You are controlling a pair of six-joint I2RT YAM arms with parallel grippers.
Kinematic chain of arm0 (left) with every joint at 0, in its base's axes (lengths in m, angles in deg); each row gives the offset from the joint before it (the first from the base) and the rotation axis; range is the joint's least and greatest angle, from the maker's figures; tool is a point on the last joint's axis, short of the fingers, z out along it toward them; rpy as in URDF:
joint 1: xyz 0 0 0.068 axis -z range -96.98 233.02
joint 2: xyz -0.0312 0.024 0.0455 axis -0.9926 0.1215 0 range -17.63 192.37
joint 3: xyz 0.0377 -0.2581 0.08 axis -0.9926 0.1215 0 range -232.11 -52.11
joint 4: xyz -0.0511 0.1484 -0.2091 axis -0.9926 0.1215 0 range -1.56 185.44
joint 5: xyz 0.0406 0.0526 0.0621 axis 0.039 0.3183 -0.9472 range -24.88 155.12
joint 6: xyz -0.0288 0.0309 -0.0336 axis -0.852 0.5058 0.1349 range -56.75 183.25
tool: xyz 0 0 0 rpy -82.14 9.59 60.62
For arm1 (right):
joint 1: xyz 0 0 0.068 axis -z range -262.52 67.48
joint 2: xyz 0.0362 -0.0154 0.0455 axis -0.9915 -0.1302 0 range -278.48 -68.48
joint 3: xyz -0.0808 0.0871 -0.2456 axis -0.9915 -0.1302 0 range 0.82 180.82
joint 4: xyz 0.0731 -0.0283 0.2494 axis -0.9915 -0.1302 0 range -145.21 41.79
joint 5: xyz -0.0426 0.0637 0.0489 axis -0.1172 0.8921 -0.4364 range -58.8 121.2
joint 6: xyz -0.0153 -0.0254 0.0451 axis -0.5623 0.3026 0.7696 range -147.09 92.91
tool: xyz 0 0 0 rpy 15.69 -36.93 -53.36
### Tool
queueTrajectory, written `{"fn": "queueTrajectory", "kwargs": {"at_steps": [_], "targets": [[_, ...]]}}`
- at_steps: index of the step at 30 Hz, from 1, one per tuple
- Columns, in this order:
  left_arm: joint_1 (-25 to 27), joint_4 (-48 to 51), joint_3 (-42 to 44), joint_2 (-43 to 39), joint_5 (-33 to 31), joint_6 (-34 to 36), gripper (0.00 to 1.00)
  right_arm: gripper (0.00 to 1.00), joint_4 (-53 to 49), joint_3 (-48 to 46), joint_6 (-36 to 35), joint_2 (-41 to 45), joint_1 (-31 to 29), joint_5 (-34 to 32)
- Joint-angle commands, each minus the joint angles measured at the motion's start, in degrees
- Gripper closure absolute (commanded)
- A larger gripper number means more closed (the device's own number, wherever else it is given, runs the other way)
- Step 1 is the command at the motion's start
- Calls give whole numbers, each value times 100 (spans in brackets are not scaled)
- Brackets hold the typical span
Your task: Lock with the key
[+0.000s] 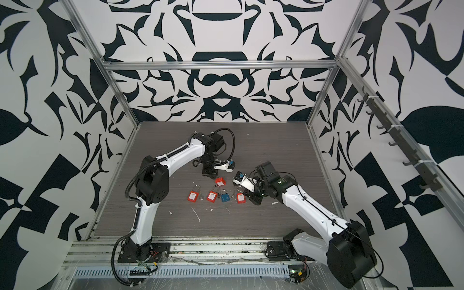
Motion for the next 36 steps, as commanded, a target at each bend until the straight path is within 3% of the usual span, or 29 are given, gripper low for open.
{"fn": "queueTrajectory", "kwargs": {"at_steps": [1, 7, 13, 21, 28, 33, 36], "targets": [[92, 569, -86, 224, 10, 55, 100, 100, 102, 78, 117, -46, 8, 155], [110, 470, -156, 356, -187, -57, 99, 100, 74, 22, 94, 8, 13, 123], [110, 260, -388, 494, -347, -62, 79, 100, 217, -90, 98, 12, 13, 260], [88, -8, -784, 730, -540, -409, 72, 100, 268, -49, 232, -104, 11, 316], [-255, -441, -931, 585, -639, -872, 68, 100, 344, 138, 688, -244, 3, 143], [-570, -1180, -476, 2, -190, -1370, 67, 100, 585, 417, 1620, -697, -183, -145], [-827, -2088, 374, -723, 560, -1767, 67, 100, 462, 889, 2098, -1279, -478, -672]]}}
